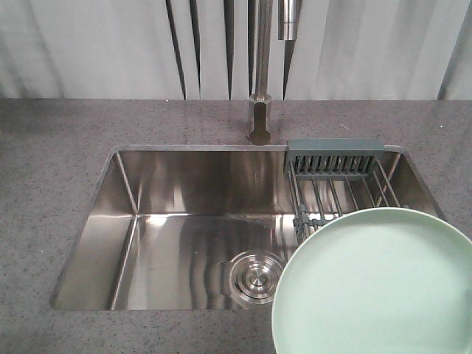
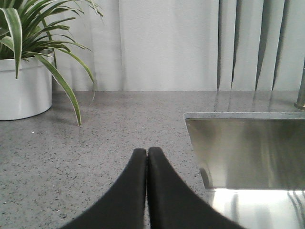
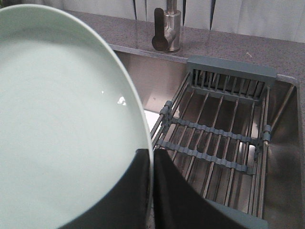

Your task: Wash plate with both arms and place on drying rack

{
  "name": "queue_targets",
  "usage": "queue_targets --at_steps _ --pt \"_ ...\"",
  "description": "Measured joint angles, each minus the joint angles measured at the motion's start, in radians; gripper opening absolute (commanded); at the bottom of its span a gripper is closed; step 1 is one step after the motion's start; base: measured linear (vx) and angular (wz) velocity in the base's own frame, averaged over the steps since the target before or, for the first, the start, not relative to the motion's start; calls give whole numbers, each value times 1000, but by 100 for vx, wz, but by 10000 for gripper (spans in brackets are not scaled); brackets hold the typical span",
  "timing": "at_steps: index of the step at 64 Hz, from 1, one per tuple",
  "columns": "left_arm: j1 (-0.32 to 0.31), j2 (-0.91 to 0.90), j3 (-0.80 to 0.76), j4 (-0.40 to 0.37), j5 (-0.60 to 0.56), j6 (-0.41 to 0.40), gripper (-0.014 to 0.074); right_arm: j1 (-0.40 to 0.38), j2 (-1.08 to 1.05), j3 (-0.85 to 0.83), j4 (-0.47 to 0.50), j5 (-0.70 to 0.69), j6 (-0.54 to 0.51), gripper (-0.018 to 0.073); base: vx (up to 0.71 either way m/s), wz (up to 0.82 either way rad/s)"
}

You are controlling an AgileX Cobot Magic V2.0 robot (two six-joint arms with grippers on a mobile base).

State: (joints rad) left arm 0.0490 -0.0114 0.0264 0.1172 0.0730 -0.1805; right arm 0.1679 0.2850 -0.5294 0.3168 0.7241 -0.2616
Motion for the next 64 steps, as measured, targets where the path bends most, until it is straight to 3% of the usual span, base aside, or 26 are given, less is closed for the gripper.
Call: queue_targets --at_steps 64 --pt "0 0 0 0 0 0 -6 0 0 0 0 0 0 -2 5 -1"
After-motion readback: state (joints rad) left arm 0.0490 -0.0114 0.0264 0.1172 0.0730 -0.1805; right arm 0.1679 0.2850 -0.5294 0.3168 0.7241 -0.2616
